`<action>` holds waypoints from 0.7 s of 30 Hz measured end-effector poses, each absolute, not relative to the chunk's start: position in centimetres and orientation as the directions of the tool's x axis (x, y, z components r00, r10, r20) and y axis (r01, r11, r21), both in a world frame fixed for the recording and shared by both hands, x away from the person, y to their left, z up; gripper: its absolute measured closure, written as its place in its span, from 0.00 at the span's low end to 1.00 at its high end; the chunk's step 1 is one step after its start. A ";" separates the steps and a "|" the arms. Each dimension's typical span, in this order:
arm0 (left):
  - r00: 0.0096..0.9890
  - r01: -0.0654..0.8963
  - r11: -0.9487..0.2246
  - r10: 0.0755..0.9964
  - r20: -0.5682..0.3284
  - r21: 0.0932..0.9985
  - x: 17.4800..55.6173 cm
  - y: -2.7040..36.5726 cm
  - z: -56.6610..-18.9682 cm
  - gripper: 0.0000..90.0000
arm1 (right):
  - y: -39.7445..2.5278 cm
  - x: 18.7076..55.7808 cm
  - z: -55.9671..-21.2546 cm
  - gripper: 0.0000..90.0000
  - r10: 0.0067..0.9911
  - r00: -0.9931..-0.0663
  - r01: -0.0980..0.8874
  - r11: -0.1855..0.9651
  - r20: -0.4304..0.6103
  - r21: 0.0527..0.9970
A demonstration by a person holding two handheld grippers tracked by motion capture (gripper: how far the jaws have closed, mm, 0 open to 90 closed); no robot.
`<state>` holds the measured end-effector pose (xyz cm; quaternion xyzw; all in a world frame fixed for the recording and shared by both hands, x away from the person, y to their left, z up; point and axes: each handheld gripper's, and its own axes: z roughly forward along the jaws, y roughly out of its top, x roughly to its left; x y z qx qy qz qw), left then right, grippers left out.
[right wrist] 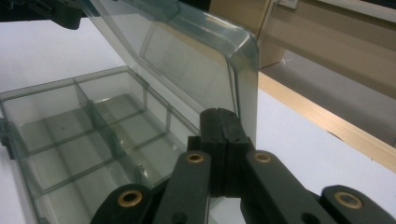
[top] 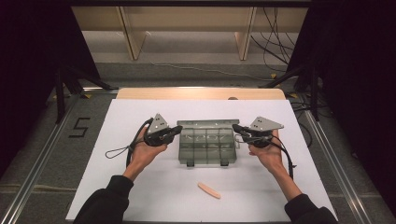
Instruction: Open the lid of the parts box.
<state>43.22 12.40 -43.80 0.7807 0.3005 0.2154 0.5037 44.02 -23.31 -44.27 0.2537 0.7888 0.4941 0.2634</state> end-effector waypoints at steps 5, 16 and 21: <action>0.718 0.251 -0.293 0.696 0.026 0.922 43.6 12.4 -43.6 1.00 | -23.2 44.4 -44.2 1.00 0.668 -0.730 0.157 0.373 -0.147 0.915; 0.723 0.241 -0.303 0.689 0.038 0.922 43.7 12.4 -43.2 1.00 | -23.3 44.7 -44.3 1.00 0.673 -0.725 0.156 0.366 -0.145 0.917; 0.726 0.243 -0.310 0.686 0.040 0.919 43.7 12.5 -43.2 1.00 | -23.4 44.7 -44.2 1.00 0.666 -0.733 0.162 0.370 -0.139 0.915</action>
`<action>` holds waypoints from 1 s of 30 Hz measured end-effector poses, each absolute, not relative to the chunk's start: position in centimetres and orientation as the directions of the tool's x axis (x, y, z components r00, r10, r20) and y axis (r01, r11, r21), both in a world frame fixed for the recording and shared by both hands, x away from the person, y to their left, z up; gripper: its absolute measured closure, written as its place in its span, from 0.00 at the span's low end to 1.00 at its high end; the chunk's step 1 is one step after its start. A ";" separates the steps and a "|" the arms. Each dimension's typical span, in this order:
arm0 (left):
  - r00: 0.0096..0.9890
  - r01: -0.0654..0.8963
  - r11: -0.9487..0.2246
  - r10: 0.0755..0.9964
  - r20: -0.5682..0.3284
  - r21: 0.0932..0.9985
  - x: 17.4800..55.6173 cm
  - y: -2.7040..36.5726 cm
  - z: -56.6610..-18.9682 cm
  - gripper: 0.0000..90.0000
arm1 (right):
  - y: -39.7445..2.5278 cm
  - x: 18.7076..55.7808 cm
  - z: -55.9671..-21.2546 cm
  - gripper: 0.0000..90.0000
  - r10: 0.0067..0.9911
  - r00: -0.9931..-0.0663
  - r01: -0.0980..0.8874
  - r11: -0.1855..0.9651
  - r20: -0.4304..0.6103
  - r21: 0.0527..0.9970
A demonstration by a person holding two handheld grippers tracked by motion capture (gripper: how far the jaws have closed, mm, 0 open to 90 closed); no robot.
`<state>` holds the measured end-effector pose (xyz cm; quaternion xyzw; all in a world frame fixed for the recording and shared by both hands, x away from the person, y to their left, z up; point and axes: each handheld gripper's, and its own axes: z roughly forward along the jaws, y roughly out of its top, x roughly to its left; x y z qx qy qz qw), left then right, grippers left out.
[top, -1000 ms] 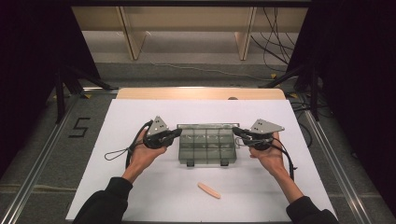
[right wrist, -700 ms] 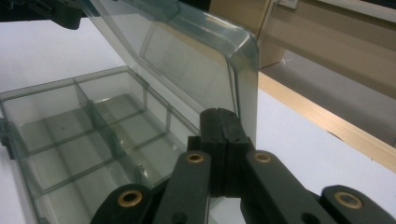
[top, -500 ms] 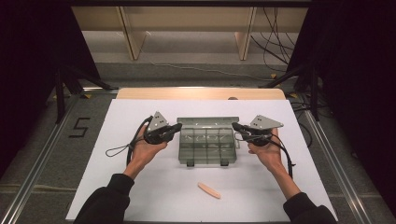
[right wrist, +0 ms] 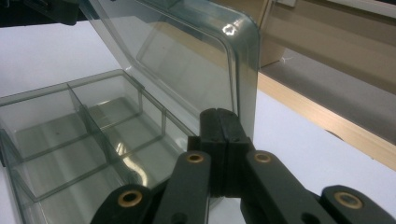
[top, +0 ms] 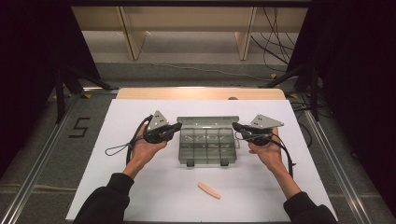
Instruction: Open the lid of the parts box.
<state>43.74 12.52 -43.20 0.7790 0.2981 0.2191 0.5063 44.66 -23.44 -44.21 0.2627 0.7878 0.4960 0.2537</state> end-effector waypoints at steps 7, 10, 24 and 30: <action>0.721 0.251 -0.302 0.693 0.030 0.920 43.7 12.5 -43.2 1.00 | -24.0 44.3 -43.8 0.99 0.657 -0.749 0.201 0.348 -0.085 0.916; 0.728 0.243 -0.310 0.685 0.039 0.919 43.7 12.5 -43.2 1.00 | -24.4 44.2 -43.8 0.98 0.652 -0.753 0.202 0.359 -0.090 0.911; 0.720 0.254 -0.302 0.694 0.029 0.919 43.8 12.6 -43.2 1.00 | -25.3 45.0 -43.8 0.42 0.694 -0.720 0.277 0.303 -0.012 0.912; 0.719 0.256 -0.301 0.695 0.028 0.919 43.8 12.6 -43.2 1.00 | -24.2 45.9 -43.5 0.43 0.686 -0.725 0.246 0.333 -0.055 0.910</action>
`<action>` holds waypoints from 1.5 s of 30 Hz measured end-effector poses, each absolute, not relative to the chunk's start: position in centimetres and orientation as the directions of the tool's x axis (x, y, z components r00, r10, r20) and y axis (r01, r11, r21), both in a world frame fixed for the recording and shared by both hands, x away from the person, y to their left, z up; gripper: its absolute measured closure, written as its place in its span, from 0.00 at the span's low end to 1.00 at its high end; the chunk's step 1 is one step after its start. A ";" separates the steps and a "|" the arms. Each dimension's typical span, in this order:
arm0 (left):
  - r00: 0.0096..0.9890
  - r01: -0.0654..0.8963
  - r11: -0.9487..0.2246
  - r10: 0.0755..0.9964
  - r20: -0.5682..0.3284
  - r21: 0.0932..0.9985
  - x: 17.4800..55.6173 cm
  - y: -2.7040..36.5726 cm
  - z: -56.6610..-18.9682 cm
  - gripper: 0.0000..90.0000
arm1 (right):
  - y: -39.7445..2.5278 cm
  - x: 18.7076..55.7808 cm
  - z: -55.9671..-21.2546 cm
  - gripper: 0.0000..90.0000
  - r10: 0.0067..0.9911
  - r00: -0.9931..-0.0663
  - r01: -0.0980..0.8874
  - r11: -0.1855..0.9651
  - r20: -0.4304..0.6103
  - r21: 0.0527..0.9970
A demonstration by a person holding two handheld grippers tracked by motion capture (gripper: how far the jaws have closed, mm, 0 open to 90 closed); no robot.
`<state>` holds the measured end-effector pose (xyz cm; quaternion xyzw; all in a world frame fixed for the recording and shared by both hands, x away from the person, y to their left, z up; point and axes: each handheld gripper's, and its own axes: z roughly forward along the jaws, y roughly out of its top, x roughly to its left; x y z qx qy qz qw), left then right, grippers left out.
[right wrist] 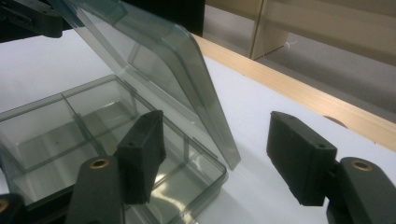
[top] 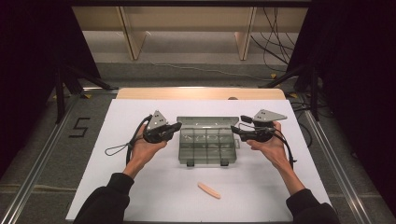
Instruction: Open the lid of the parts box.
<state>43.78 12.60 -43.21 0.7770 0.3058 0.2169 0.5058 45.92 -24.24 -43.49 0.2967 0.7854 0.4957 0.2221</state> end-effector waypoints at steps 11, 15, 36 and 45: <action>0.710 0.288 -0.282 0.704 -0.006 0.915 43.4 12.6 -43.3 0.97 | -23.5 46.8 -43.7 0.67 0.670 -0.740 0.233 0.350 -0.069 0.907; 0.695 0.322 -0.284 0.718 -0.022 0.903 42.9 12.6 -43.7 0.88 | -23.5 46.8 -43.5 0.73 0.664 -0.745 0.233 0.349 -0.065 0.908; 0.611 0.601 -0.319 0.774 -0.164 0.733 42.3 11.6 -47.0 0.72 | -23.3 47.1 -42.9 0.90 0.740 -0.672 0.303 0.301 -0.021 0.904; 0.593 0.620 -0.294 0.783 -0.189 0.728 42.2 11.4 -47.1 0.78 | -22.7 47.7 -42.5 0.93 0.784 -0.620 0.333 0.301 -0.033 0.894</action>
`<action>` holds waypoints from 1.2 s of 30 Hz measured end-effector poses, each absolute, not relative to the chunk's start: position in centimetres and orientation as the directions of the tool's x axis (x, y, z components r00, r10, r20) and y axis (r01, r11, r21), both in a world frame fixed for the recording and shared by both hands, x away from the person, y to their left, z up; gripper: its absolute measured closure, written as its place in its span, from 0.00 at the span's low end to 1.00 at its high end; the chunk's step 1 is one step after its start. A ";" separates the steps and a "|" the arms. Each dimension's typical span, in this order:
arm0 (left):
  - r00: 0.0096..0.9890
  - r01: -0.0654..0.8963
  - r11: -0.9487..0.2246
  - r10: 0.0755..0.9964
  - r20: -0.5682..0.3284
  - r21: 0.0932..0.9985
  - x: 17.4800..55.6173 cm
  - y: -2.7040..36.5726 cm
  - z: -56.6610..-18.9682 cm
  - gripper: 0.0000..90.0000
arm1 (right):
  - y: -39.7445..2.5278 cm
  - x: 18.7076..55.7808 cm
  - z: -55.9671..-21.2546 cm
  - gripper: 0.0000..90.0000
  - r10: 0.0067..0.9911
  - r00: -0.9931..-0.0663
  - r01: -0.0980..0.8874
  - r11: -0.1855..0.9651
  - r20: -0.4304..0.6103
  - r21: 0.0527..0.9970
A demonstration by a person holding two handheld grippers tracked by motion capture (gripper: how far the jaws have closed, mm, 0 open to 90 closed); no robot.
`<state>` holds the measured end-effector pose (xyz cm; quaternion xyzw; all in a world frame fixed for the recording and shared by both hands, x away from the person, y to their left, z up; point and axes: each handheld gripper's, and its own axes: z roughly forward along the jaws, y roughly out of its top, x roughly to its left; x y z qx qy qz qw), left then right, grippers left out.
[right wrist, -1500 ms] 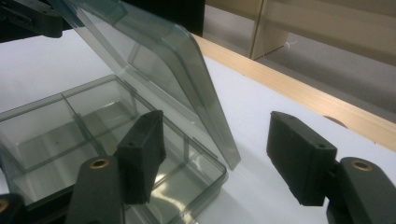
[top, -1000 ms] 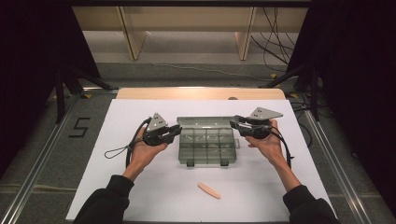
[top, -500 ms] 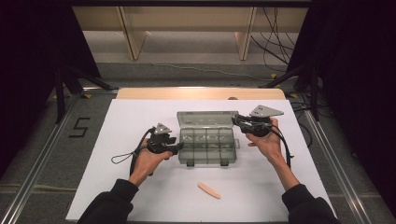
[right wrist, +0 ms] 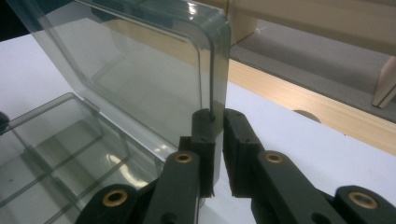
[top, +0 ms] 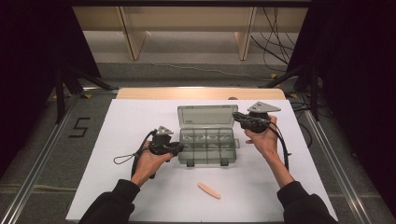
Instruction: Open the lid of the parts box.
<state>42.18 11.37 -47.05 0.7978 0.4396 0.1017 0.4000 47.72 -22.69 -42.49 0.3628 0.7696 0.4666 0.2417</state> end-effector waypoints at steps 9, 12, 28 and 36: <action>0.585 0.614 -0.286 0.790 -0.182 0.736 42.2 11.3 -47.2 0.79 | -22.0 48.8 -42.1 0.95 0.828 -0.561 0.395 0.274 -0.006 0.877; 0.725 0.327 -0.625 0.647 0.236 0.709 44.4 13.5 -46.1 0.79 | -21.9 49.5 -41.9 0.95 0.834 -0.551 0.416 0.280 -0.005 0.865; 0.658 0.304 -0.604 0.692 0.296 0.737 44.5 13.6 -46.3 0.79 | -21.4 52.0 -41.1 0.94 0.857 -0.511 0.542 0.263 0.064 0.799; 0.629 0.287 -0.624 0.695 0.349 0.726 44.6 13.8 -46.1 0.79 | -21.0 52.4 -41.0 0.93 0.880 -0.465 0.596 0.234 0.093 0.768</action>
